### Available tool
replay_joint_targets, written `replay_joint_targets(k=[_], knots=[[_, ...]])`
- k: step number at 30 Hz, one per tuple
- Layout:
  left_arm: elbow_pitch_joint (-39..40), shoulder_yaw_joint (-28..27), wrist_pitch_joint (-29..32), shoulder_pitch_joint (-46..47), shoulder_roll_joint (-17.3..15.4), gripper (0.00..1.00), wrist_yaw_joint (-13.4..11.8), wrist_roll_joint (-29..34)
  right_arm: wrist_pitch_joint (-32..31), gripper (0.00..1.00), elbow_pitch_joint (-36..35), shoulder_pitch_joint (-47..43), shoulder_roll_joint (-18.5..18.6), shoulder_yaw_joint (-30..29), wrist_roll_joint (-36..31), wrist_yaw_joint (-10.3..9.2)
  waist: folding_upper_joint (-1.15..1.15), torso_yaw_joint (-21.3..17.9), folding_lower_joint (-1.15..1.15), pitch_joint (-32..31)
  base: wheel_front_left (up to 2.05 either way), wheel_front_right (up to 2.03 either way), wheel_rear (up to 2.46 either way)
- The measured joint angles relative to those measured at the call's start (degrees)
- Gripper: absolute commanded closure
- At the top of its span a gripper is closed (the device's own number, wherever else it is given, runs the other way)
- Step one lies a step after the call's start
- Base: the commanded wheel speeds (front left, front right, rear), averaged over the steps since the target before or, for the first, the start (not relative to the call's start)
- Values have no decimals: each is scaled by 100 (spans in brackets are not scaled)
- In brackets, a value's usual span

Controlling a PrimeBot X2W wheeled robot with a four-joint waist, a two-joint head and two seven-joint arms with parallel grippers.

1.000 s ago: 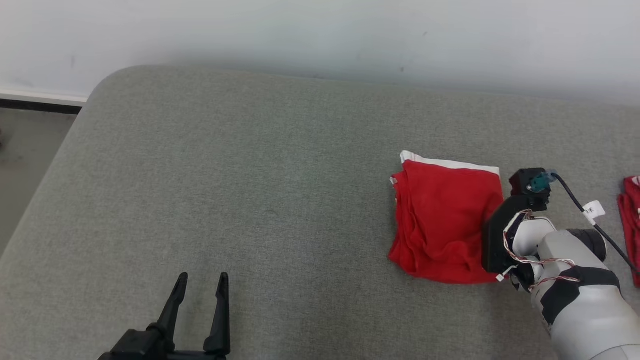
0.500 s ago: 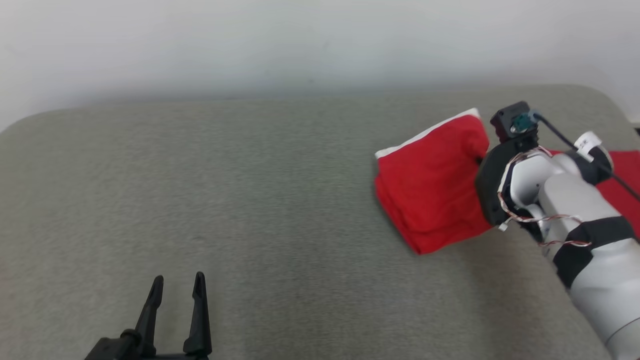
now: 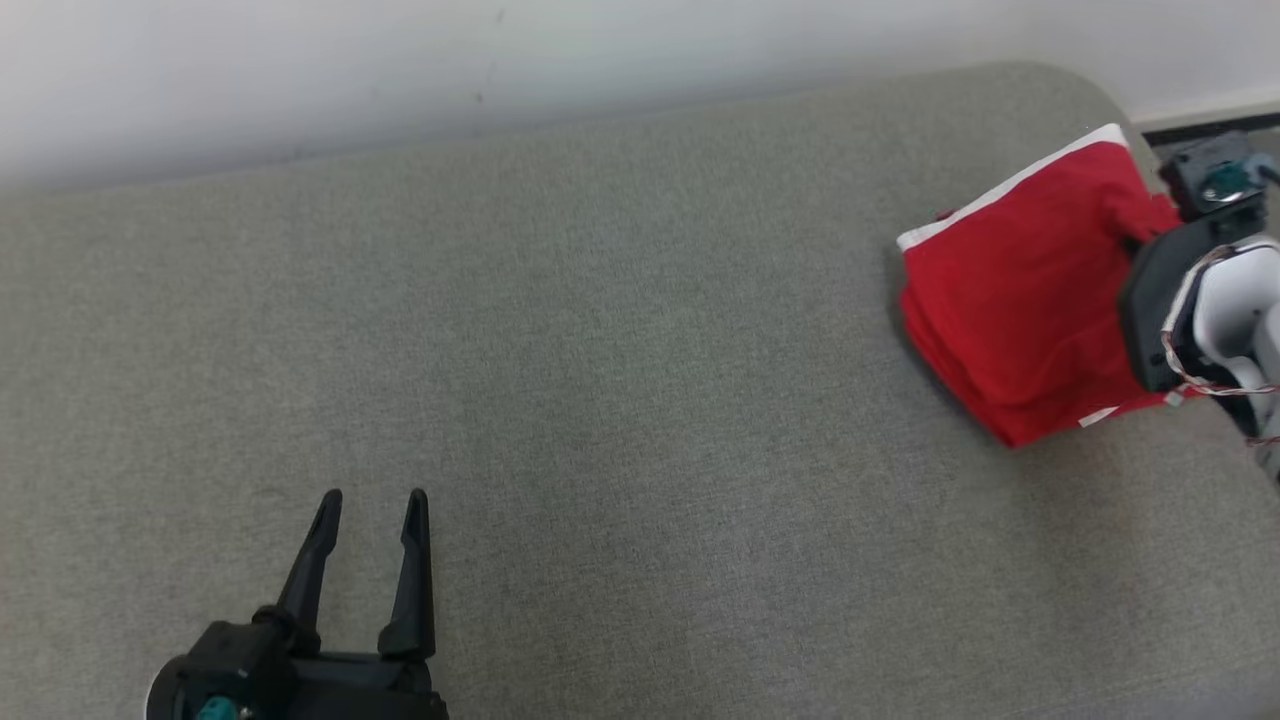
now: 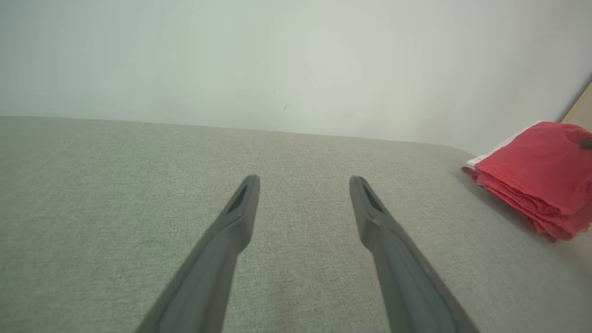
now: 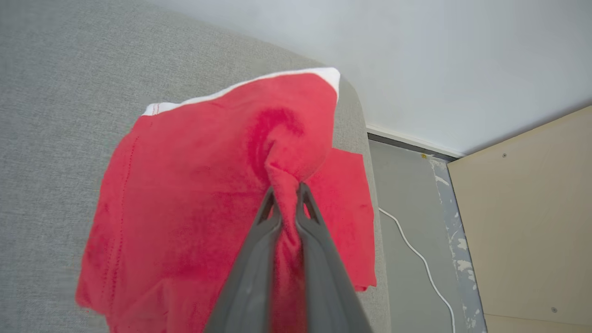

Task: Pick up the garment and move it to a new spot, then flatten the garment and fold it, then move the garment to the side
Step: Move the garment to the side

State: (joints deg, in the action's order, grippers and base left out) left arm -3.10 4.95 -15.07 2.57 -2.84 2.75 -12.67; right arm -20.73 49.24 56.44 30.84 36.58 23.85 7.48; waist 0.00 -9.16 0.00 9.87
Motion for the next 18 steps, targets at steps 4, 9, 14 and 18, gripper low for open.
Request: replay_joint_targets(k=[4,9,14,18], knots=[[-38,-59,0,188,-2,0,131,131,410,100,292,102,252,-130,-152,0,0,1,0,315,0,0,0],[-47,-62,0,346,-2,0,234,271,836,100,675,196,493,-364,-309,0,0,150,0,576,0,0,0],[-42,-91,0,495,-2,0,290,356,1183,100,1235,223,669,-826,-434,0,1,375,0,781,0,0,0],[-33,-130,0,555,-7,0,338,422,1391,42,1746,194,677,-1191,-544,0,0,522,0,922,0,0,0]])
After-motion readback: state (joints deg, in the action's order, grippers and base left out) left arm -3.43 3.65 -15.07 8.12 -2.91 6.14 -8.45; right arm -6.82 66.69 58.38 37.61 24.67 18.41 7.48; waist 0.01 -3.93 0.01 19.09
